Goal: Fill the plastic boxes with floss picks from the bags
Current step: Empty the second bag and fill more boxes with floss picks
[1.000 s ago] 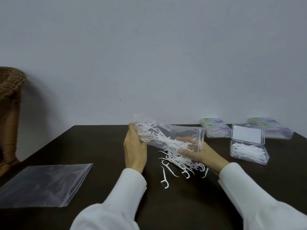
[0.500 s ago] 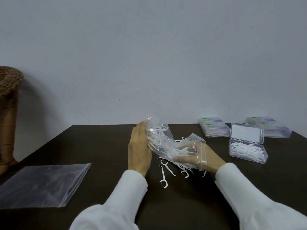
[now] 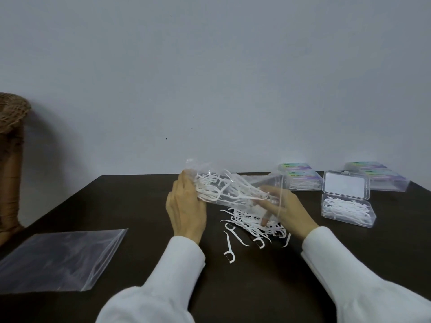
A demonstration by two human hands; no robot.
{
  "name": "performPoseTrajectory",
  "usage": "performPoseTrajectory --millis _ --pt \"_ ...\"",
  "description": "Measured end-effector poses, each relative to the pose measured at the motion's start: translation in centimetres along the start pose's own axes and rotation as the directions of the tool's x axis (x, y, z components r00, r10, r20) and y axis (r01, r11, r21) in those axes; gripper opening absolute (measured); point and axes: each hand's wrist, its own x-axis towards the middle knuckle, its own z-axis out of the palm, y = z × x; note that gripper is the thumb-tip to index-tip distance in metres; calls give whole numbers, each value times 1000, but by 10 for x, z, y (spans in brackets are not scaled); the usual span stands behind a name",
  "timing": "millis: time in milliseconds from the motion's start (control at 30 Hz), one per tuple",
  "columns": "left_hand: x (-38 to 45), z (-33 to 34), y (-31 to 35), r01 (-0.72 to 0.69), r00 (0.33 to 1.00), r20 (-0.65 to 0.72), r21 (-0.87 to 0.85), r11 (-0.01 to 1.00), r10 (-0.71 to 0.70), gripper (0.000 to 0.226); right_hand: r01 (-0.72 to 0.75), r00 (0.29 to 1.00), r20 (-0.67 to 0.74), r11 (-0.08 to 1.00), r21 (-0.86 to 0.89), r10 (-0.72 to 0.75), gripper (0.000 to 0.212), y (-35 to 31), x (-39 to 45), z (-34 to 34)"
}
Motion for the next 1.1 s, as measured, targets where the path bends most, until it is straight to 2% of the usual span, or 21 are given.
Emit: performPoseTrajectory --millis 100,267,367,533,633,833,967,1100 --pt "0 1 0 24 1000 16 19 1000 -24 23 -13 1000 -8 1000 23 13 38 -5 -1 0" --pt "1 2 -5 111 991 72 71 991 -116 28 -7 1000 8 994 113 7 26 -8 -3 0" --pt "3 2 -9 170 983 65 57 984 -173 29 -21 1000 -11 994 110 22 9 -6 -3 -3" --pt "7 -2 -11 300 954 32 -1 954 -300 24 -22 1000 -2 995 99 22 10 1 -1 -5" --pt "10 -6 -13 399 917 19 -36 916 -399 21 -43 999 -24 993 109 46 13 2 -1 -8" --pt "15 -10 -21 597 802 38 -80 798 -596 24 -110 988 -88 983 147 124 12 8 3 -15" --pt "19 -14 -19 692 721 58 -111 713 -691 26 -169 978 -115 985 26 171 14 13 3 -20" --pt "19 -16 -18 721 693 73 -112 684 -718 26 -192 981 -59 974 -119 186 8 16 1 -18"
